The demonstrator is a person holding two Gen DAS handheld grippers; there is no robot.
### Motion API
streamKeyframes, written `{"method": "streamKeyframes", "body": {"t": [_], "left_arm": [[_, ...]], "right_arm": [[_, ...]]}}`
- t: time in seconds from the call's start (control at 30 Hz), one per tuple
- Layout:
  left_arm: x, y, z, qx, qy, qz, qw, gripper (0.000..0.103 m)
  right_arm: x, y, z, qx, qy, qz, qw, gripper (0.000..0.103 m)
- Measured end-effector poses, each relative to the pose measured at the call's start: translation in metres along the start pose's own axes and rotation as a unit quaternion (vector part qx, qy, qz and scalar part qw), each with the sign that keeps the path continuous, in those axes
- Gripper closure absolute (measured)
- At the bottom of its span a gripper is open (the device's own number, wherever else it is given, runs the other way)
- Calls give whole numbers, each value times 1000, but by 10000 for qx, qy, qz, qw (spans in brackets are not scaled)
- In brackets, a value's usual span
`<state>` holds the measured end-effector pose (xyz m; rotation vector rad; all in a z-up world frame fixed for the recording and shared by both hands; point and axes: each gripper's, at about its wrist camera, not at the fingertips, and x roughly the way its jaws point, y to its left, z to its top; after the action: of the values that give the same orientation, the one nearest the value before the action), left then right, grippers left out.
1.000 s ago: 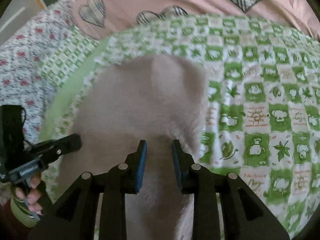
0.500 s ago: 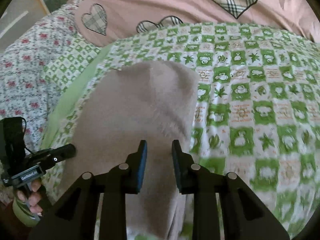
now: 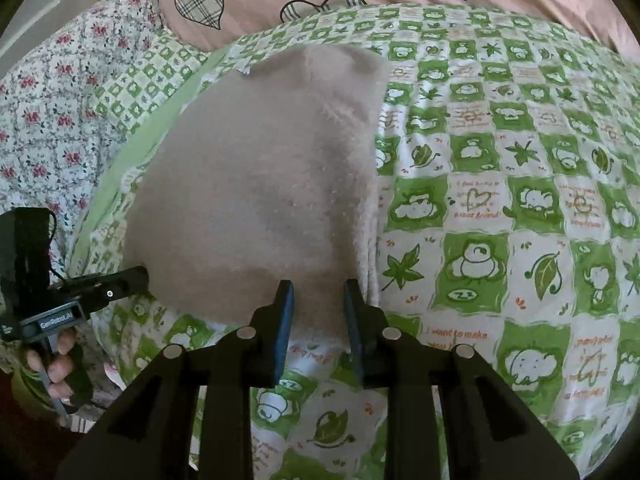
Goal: Fold small clothes
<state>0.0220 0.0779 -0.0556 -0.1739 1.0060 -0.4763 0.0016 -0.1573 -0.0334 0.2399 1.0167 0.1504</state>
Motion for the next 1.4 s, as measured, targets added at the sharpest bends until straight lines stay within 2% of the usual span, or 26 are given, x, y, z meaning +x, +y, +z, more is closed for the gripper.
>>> {"method": "streamKeyframes", "body": {"t": [0.1,0.23,0.3,0.37,0.43,0.47,0.6,0.63,0.67,0.7,0.8,0.9,1.03,1.13,1.23,1.4], "left_arm": [[-1,0,2,-22,21,-2,10000,97],[-24,-5,9,61,-170,-66,9998,89],[-38,-4,15,28,-375,-21,9993,83],[-48,3,21,-127,-558,79,9983,71],[-51,14,28,-343,-670,218,9969,58],[-48,19,29,-413,-649,288,9966,57],[-32,33,31,-575,-406,306,9971,57],[-27,33,30,-554,-335,327,9974,57],[-21,32,29,-515,-243,328,9978,57],[-17,31,26,-505,-178,327,9980,57],[-1,27,23,-463,38,399,9981,56],[10,26,21,-506,149,440,9976,55],[10,24,21,-467,148,481,9976,54],[4,24,20,-457,116,500,9976,54],[-4,20,15,-395,26,598,9974,54],[-18,13,8,-257,-103,726,9970,56]], "right_arm": [[-5,2,1,79,-29,7,10000,76],[-24,-1,9,207,-362,62,9991,76],[-28,-10,16,384,-468,14,9982,75],[-26,-18,22,570,-489,38,9972,74],[-22,-26,27,775,-532,164,9954,73],[-18,-29,31,905,-531,287,9941,72],[3,-30,36,1086,-350,547,9920,72],[10,-30,35,1103,-219,539,9922,79],[16,-30,35,1128,-106,521,9922,90],[15,-29,35,1116,-123,484,9925,94],[2,-28,39,1024,-337,326,9936,95],[14,-33,37,927,-135,112,9955,95],[20,-34,33,921,-112,43,9957,94],[7,-27,34,811,-234,-71,9964,89],[-12,-19,30,589,-393,-314,9970,89],[-35,-9,18,477,-569,-427,9963,87]]}}
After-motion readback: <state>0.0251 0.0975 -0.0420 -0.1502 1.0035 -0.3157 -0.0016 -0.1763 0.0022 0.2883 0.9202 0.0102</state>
